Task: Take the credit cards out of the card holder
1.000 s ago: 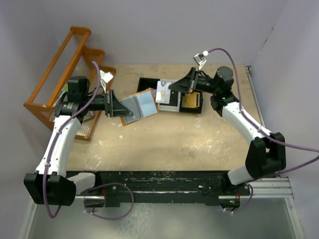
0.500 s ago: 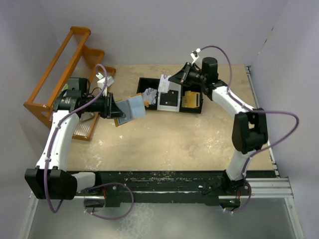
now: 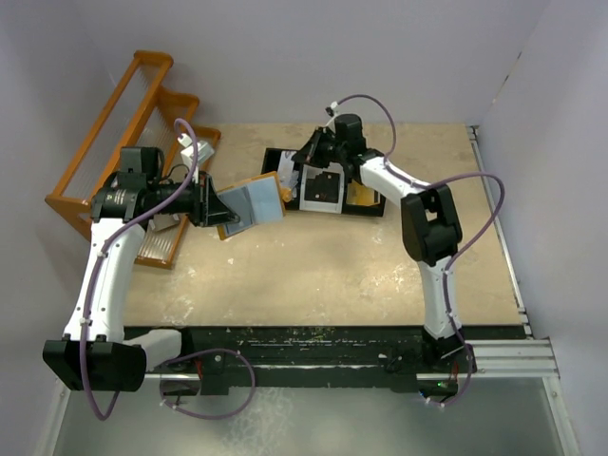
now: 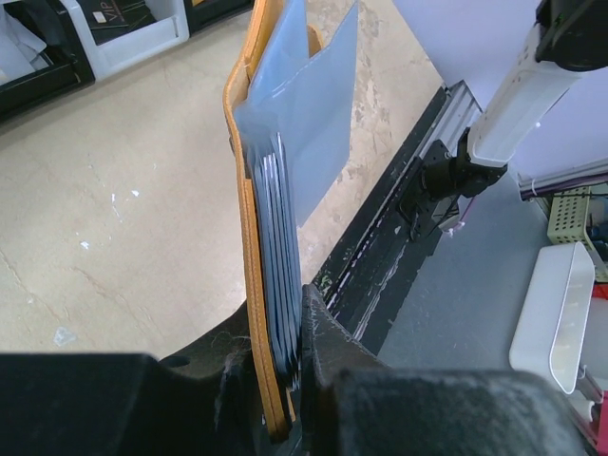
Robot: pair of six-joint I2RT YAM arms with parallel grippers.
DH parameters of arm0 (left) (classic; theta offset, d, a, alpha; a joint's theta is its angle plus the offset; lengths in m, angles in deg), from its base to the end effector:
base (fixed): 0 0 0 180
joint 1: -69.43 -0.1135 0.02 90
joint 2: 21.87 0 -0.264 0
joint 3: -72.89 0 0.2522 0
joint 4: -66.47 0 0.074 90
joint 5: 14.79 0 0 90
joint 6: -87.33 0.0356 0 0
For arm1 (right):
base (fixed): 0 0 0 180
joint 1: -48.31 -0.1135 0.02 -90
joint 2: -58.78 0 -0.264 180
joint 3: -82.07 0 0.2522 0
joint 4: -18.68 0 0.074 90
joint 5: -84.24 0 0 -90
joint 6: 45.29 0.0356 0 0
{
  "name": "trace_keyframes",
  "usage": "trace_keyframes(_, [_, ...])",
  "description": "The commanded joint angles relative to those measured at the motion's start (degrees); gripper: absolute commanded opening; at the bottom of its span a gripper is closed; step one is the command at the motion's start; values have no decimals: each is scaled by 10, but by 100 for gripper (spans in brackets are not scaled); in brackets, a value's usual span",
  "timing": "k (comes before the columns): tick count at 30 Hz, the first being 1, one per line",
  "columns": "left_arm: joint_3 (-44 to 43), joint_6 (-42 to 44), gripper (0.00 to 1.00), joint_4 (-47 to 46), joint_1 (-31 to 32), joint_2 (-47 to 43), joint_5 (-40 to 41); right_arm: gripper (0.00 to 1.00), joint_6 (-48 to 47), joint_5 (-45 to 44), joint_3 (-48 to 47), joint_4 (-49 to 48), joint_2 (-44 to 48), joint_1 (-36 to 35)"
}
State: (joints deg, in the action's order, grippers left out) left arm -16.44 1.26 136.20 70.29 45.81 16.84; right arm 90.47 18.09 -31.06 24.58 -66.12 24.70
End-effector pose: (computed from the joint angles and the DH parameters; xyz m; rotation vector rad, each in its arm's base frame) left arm 0.2156 -0.0336 0.3818 0.5464 2.1172 -1.1719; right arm 0.4702 0.2212 0.2462 0.0819 2.0394 1.1894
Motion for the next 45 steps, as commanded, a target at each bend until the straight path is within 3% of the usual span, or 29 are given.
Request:
trace_keyframes(1, [-22,-1,4,-6,-2,-3,-31,0,-20,-40,-58,13,-24,-12])
trace_keyframes(12, [-19,-15,3,-18,-2,-12,-45,3,-66,-100,-124,78,-73,-41])
trace_keyframes(16, [-18,-16,3,-20,-2,-13,-49,27,-83,-117,-125,100,-61,-43])
trace_keyframes(22, [-23,-16,3,-20,-2,-10,-52,49,-102,-135,-106,123,-16,-44])
trace_keyframes(30, [-32,-17,2,-18,-3,2,-59,70,-84,-20,7,39,136,-43])
trace_keyframes(35, [-32,19,4,12,-2,0,-123,88,-54,104,146,-39,282,-38])
trace_keyframes(39, [-24,18,5,2,-2,-3,-129,98,-6,185,247,-115,390,-38])
trace_keyframes(45, [-30,30,5,25,-1,19,-168,100,101,251,319,-290,447,-52])
